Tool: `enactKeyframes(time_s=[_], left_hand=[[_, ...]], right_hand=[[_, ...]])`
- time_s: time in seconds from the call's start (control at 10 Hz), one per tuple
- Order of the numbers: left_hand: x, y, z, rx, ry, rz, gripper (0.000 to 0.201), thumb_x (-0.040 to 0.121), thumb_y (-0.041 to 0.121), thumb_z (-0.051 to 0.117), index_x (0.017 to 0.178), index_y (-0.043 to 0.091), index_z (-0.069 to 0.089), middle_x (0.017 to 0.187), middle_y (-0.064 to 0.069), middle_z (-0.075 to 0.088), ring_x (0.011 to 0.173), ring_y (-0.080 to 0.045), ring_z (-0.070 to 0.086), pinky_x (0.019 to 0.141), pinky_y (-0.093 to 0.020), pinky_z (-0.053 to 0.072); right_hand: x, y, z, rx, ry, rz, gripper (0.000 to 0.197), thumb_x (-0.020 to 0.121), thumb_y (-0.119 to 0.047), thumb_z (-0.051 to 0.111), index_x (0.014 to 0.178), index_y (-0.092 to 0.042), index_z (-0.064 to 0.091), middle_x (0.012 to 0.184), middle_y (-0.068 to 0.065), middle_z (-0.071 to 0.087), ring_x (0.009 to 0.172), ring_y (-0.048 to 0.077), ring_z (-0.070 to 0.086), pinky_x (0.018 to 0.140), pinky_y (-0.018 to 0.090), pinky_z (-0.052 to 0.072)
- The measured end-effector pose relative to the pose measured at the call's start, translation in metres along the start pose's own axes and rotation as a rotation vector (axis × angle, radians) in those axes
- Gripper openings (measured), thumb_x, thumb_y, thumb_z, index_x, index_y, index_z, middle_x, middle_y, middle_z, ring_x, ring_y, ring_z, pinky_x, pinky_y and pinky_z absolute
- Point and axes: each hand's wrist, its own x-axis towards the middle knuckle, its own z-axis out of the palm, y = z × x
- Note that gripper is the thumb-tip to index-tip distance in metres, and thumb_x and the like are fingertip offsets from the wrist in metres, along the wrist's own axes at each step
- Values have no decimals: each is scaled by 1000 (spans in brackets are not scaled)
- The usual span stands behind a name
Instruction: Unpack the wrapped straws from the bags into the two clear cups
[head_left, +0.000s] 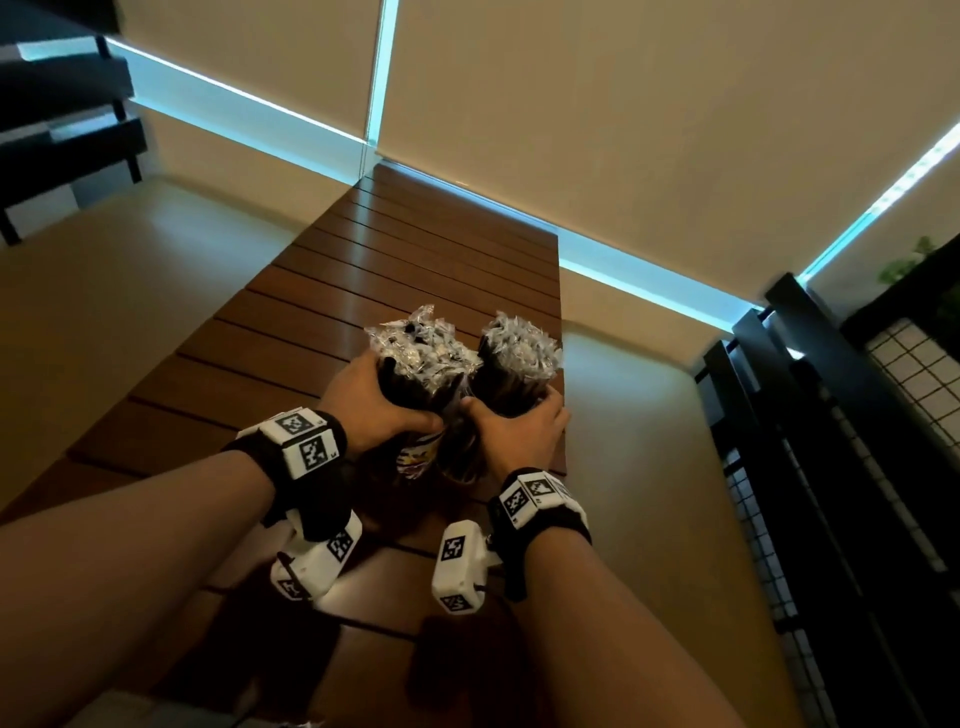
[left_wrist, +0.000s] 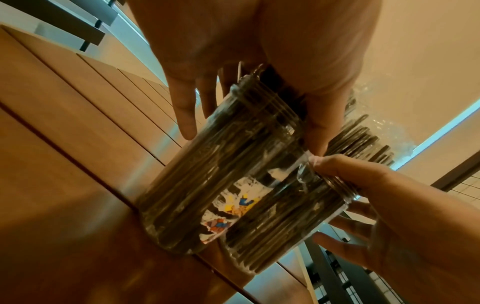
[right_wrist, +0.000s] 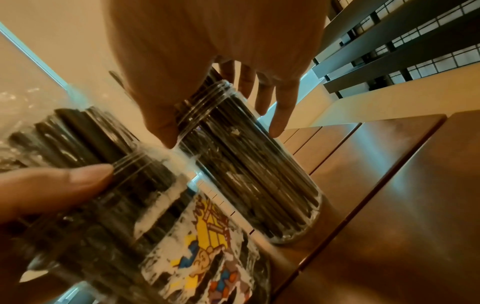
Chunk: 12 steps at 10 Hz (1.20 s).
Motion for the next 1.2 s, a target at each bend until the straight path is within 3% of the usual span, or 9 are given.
enactKeyframes(time_s=[0.2,0.3,0.5,0.6,0.8,1.0,1.1,1.2], left_hand=[[22,-10,-36,16,88,-91,93,40,48,90,123,24,54,116,5,66,102,-17,62,87,-31,49],[37,-11,-51,29,100,-114,101,37,52,89,127,24,51,121,4,64,107,-19,61,91,-32,49],[79,-11,-61,37,79,-134,99,48,44,92,133,23,46,129,1,60,116,-23,57,92,-29,43],[99,-12,-58,34,68,-116,108,35,55,89,131,27,48,127,5,62,114,-20,59,95,-30,45],[125,-8,-55,47,35,-99,100,45,49,92,132,25,48,126,4,62,111,-20,60,89,-28,46],[135,-5,-59,63,18,-91,107,48,49,91,137,19,40,130,0,58,116,-23,57,98,-36,48],[132,-11,-65,76,-22,-63,136,31,70,87,143,24,24,141,-1,48,125,-23,51,103,-44,45],[124,-27,-72,84,-11,-92,162,26,76,80,152,23,-7,159,-10,16,142,-29,29,113,-47,32]], right_hand=[[2,-15,25,33,6,29,96,62,-41,87,137,-15,33,136,6,36,123,28,46,100,39,42],[9,-23,38,47,-8,22,94,63,-39,87,136,-14,34,135,7,38,122,28,47,98,35,41],[32,-41,60,91,-19,25,91,66,-33,88,136,-12,34,137,9,37,122,28,46,94,31,39],[44,-46,70,99,-4,29,91,66,-33,88,136,-12,35,139,10,37,122,30,47,90,29,39],[64,-52,83,90,-8,21,91,67,-33,87,137,-12,34,140,12,35,122,31,47,88,28,38],[71,-57,87,79,-18,14,93,67,-33,88,138,-11,33,141,12,36,123,30,45,85,25,33],[65,-54,86,107,-45,19,115,63,-42,89,149,-17,18,151,14,24,134,32,37,100,35,37],[45,-46,81,137,-6,34,121,62,-59,83,152,-28,9,157,7,13,139,34,31,108,49,36]])
